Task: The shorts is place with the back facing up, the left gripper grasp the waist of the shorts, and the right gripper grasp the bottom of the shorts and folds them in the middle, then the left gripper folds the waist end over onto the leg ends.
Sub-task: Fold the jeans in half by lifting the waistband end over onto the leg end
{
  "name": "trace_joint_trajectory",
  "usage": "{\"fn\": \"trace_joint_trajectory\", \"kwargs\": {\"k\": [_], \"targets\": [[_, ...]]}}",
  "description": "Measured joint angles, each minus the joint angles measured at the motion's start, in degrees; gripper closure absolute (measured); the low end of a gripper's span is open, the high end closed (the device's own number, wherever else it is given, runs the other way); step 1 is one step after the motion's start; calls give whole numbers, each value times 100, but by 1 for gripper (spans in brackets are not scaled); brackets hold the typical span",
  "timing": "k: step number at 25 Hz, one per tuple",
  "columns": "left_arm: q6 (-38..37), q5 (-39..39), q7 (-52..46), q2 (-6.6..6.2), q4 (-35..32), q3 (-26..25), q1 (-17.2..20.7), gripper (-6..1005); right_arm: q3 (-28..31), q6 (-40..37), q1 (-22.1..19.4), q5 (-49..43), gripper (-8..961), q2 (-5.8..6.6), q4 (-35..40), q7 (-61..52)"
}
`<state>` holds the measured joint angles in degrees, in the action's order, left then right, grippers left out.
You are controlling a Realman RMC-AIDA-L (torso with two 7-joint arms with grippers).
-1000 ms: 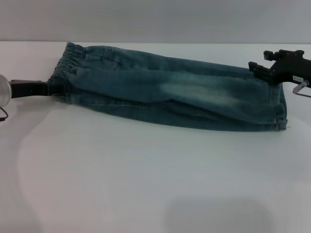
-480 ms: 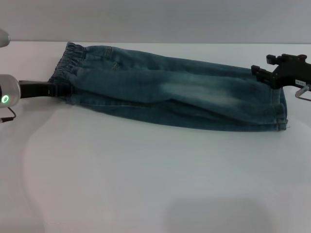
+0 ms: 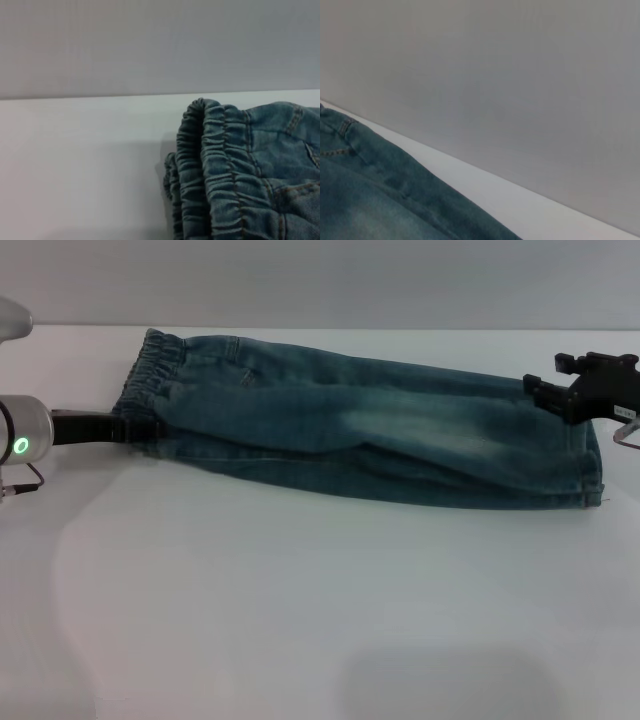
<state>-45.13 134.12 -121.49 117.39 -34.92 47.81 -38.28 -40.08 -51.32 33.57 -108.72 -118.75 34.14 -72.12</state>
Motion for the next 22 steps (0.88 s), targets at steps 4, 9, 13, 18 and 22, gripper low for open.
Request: {"fn": "trace_joint_trajectory", "kwargs": {"k": [4, 9, 13, 18, 22], "targets": [[-48, -5, -4, 1, -60, -1, 63, 210, -3, 0, -21, 15, 445, 2, 5, 2], [-137, -24, 11, 2, -71, -30, 109, 323, 13, 0, -37, 20, 445, 3, 1, 12], [-150, -48, 5, 3, -129, -60, 154, 357, -5, 0, -44, 23, 445, 3, -13, 14], [-161, -65, 12, 32, -304, -27, 260, 404, -9, -4, -44, 28, 445, -2, -32, 14], [-174, -70, 13, 27, -304, -42, 268, 451, -15, -7, -51, 91, 445, -4, -53, 15]]}}
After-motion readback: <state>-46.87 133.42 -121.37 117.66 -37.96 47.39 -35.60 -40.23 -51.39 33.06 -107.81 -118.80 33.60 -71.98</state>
